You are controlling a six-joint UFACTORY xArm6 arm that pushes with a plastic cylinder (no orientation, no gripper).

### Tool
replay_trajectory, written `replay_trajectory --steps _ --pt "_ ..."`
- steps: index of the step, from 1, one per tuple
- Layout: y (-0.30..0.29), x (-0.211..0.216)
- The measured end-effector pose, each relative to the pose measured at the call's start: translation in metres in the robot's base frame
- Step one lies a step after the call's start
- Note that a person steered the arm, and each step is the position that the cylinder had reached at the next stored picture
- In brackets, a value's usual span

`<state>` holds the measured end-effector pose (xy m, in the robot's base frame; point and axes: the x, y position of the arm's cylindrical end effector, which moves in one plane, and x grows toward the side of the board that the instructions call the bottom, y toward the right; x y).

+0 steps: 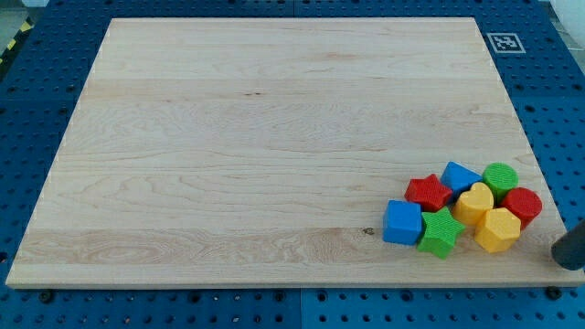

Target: Push the yellow hexagon to the top right of the green star

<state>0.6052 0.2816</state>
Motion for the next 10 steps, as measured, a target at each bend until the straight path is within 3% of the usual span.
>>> replay_trajectory --steps 4,5,7,10 --pt "-0.046 0.008" --pt "-0.048 -0.016" --pt "-0.063 -0.024" --pt "-0.070 -0.010"
